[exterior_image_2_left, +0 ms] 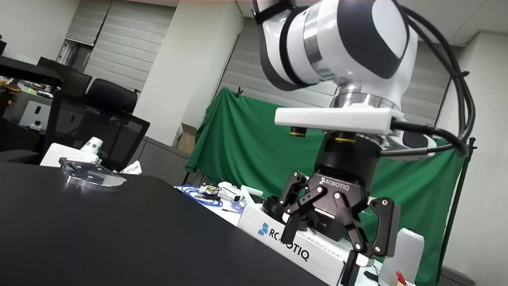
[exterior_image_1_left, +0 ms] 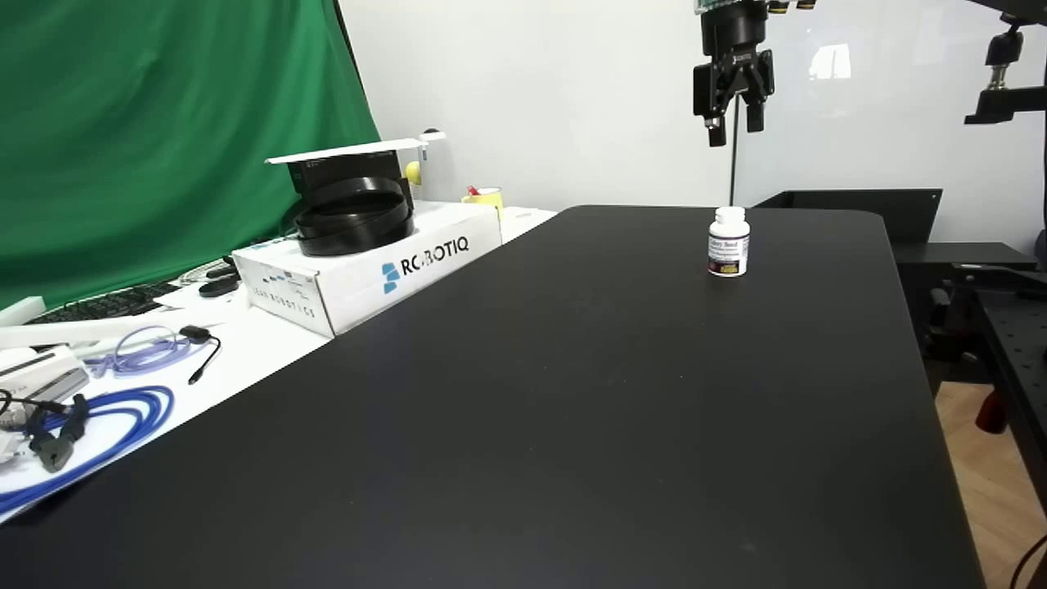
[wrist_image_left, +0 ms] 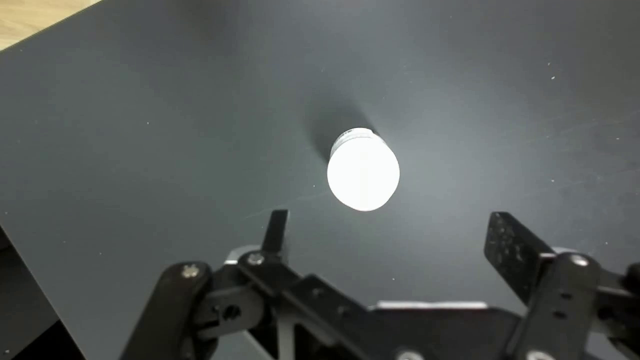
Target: Move the white bottle away from you
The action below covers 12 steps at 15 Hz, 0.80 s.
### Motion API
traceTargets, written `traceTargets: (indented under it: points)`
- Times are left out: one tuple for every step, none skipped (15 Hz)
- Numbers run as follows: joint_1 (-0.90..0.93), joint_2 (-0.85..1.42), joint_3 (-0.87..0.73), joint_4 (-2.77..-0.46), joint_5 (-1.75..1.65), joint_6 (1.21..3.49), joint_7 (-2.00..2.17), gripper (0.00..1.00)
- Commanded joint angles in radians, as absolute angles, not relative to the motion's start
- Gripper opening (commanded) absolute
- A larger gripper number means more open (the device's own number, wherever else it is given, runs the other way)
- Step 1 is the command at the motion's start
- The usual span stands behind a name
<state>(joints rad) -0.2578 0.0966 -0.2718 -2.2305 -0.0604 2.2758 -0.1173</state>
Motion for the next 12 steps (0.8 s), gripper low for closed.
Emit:
traceTargets:
  points:
    - [-0.265,0.104,-0.268,-2.238,-0.061,2.279,-0.117,1.00]
    - [-0.267,0.111,-0.268,-2.243,-0.061,2.280,-0.117,1.00]
    - [-0.268,0.116,-0.268,-2.245,-0.061,2.281,-0.117,1.00]
    - [-0.269,0.119,-0.268,-2.245,-0.061,2.282,-0.117,1.00]
    - [-0.269,0.120,-0.268,-2.245,-0.061,2.282,-0.117,1.00]
    - [-0.269,0.120,-0.268,-2.245,-0.061,2.282,-0.117,1.00]
    - [-0.269,0.120,-0.268,-2.245,-0.061,2.282,-0.117,1.00]
    - [-0.269,0.129,-0.271,-2.252,-0.068,2.318,-0.105,1.00]
    - [-0.270,0.139,-0.272,-2.252,-0.068,2.322,-0.101,1.00]
    - [-0.271,0.149,-0.274,-2.256,-0.072,2.341,-0.095,1.00]
    - [-0.271,0.155,-0.274,-2.261,-0.072,2.358,-0.094,1.00]
    - [-0.273,0.163,-0.274,-2.265,-0.067,2.373,-0.098,1.00]
